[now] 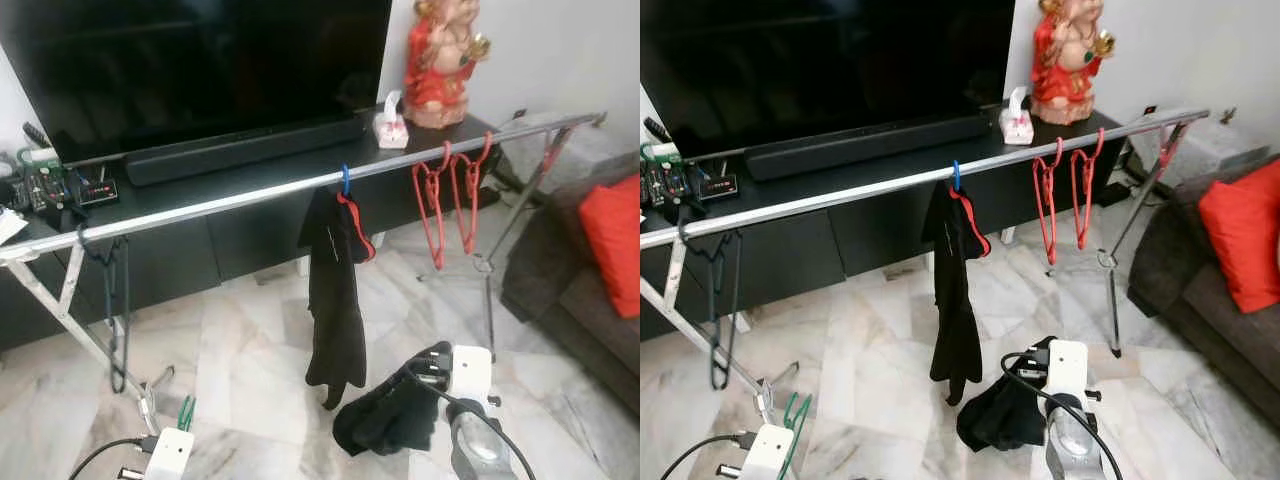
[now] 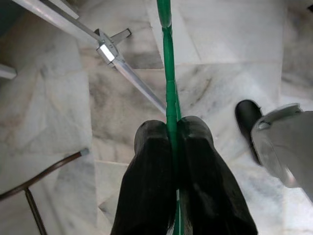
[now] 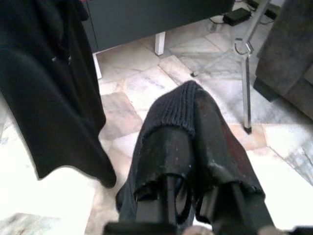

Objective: Hang hanger

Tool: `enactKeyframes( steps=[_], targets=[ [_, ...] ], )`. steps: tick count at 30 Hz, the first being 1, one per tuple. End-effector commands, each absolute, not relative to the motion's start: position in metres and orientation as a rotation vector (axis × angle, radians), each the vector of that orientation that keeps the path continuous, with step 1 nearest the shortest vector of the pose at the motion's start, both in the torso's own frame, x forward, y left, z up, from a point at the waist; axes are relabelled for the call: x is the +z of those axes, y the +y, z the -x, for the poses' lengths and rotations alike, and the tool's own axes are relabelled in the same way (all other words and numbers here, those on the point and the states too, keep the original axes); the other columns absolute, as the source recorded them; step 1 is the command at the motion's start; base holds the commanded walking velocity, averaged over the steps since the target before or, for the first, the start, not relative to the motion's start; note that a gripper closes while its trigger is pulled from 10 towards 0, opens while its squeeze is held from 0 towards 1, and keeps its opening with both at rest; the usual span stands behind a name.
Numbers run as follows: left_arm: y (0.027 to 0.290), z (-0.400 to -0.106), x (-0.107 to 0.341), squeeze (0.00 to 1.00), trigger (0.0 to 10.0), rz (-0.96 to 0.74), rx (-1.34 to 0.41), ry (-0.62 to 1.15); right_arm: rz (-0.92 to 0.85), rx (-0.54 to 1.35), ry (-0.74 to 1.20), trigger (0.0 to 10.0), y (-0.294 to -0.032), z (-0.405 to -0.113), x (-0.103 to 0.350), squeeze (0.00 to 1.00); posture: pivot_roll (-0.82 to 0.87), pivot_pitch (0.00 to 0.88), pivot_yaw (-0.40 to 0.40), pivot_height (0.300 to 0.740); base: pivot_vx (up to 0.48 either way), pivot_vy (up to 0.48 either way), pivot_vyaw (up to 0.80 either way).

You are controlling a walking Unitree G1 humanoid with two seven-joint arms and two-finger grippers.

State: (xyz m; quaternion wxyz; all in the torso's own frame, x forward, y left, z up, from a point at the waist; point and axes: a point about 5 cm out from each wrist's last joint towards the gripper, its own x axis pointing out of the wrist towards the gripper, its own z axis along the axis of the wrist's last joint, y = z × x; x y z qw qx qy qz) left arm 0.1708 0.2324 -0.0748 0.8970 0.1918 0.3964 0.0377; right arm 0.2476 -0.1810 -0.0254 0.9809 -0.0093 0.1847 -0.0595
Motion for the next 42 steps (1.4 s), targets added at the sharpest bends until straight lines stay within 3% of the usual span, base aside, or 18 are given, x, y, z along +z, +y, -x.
enactKeyframes(
  steps=[1, 20, 29, 42],
  targets=[
    [0.2284, -0.1662, -0.078, 0.0, 10.0, -0.378, 0.074, 0.834, 0.03, -0.124, 0.334, 10.0, -0.1845, -0.2542, -0.0184, 0.0, 0.0, 0.0, -0.023, 0.74, -0.296, 0.0, 0.0],
    [0.2248, -0.1668, -0.0785, 0.0, 10.0, -0.371, 0.07, 0.831, 0.033, -0.119, 0.305, 10.0, -0.1863, -0.2579, -0.0136, 0.0, 0.0, 0.0, -0.028, 0.74, -0.296, 0.0, 0.0],
    [0.2234, -0.1668, -0.079, 0.0, 10.0, -0.372, 0.064, 0.834, 0.022, -0.112, 0.306, 10.0, -0.1835, -0.2586, -0.0136, 0.0, 0.0, 0.0, -0.027, 0.74, -0.296, 0.0, 0.72],
    [0.2226, -0.1678, -0.0788, 0.0, 10.0, -0.372, 0.06, 0.832, 0.01, -0.109, 0.318, 10.0, -0.1837, -0.2589, -0.0144, 0.0, 0.0, 0.0, -0.028, 0.74, -0.298, 0.0, 0.0]
  ],
)
